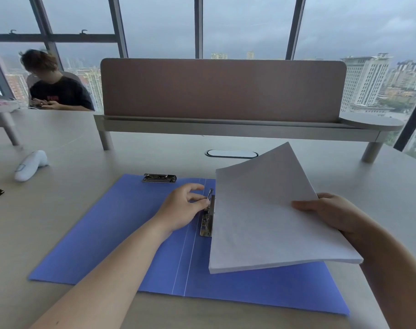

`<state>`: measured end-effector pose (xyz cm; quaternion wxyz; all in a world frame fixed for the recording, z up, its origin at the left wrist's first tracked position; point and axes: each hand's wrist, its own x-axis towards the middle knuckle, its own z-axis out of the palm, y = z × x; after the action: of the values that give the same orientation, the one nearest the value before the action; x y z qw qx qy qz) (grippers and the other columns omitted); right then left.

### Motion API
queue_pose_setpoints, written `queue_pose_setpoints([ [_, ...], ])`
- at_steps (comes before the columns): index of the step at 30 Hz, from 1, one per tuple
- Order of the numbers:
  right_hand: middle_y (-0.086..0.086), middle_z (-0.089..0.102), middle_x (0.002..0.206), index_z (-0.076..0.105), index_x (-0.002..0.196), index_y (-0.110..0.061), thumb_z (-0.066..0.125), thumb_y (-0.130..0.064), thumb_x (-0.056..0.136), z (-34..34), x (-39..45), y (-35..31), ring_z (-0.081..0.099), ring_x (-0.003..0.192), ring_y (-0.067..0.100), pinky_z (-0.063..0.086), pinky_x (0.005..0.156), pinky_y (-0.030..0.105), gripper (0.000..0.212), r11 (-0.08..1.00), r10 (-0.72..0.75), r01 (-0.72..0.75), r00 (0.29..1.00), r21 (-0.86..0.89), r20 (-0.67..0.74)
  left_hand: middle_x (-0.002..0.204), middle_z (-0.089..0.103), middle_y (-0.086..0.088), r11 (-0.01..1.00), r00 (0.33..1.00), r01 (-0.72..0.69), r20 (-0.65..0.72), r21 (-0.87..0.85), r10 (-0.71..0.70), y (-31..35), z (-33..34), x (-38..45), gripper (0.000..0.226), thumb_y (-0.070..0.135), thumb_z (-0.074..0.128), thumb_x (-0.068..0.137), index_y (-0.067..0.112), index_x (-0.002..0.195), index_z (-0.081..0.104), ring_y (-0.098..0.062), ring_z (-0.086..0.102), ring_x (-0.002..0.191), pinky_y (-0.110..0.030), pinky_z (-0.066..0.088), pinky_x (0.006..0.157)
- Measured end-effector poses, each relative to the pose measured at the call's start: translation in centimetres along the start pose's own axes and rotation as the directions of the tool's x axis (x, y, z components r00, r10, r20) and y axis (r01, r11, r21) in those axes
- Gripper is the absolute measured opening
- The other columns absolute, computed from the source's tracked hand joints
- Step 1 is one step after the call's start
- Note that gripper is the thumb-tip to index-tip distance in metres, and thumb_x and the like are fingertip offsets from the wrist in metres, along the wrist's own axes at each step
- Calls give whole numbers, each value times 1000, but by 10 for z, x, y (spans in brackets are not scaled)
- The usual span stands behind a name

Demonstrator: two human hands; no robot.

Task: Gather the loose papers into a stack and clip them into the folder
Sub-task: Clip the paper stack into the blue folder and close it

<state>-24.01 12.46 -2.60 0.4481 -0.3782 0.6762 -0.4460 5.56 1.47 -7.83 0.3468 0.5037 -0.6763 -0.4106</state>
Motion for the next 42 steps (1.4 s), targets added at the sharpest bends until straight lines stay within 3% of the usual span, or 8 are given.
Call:
queue_pose_setpoints([
  [3,20,77,92,72,102,-1,69,-6,87,0,1,1,73,65,33,61,62,37,17,1000,5,-5,1000,-13,-10,101,74,11,1000,1000,5,2,-13,-5,2,0,-1,40,26,71,88,27,126,58,-9,68,99,-35,53,94],
  [11,19,77,87,73,99,0,68,-5,87,-2,2,2,72,58,30,61,53,35,14,1000,8,-8,1000,4,-4,104,75,8,1000,1000,19,1,-23,-19,3,0,-2,39,27,71,88,28,125,58,-10,67,92,-35,54,93],
  [16,19,77,91,73,99,-1,69,-6,87,3,3,5,73,66,33,61,62,39,14,1000,4,-5,1000,22,20,101,75,9,999,1000,24,8,-44,-23,3,0,-2,42,25,71,87,26,127,58,-11,68,96,-37,54,94],
  [25,18,77,81,72,98,1,67,-4,88,9,6,9,73,58,30,60,52,34,12,999,28,-30,998,33,50,103,75,7,998,1000,4,17,-66,-3,1,-1,-3,46,17,76,84,27,125,59,-10,69,102,-33,50,99],
  [30,17,77,76,71,96,2,66,-3,88,10,6,11,72,55,29,58,48,33,10,998,43,-46,997,46,65,103,75,6,993,1000,-13,26,-116,16,4,-3,-6,52,7,76,82,24,127,57,-7,69,97,-15,48,81],
  [35,23,77,93,69,107,3,65,-2,90,10,8,17,75,72,34,61,64,39,18,997,75,-76,991,1,106,93,74,4,993,999,-50,3,-104,51,5,-3,-8,45,8,77,81,29,118,63,4,64,69,-18,46,77],
  [40,22,77,90,69,105,5,66,-2,90,9,8,19,76,68,31,60,55,34,18,994,95,-86,988,-72,123,83,74,5,990,991,-122,-64,-66,118,6,-3,-14,12,13,76,84,23,90,74,-5,63,67,-20,47,53],
  [42,22,77,89,69,105,6,66,-3,89,10,8,19,75,68,31,59,56,33,19,991,97,-84,988,-108,118,83,76,4,986,984,-159,-85,-43,154,6,-3,-18,8,12,75,84,20,86,75,-9,69,70,-25,52,51],
])
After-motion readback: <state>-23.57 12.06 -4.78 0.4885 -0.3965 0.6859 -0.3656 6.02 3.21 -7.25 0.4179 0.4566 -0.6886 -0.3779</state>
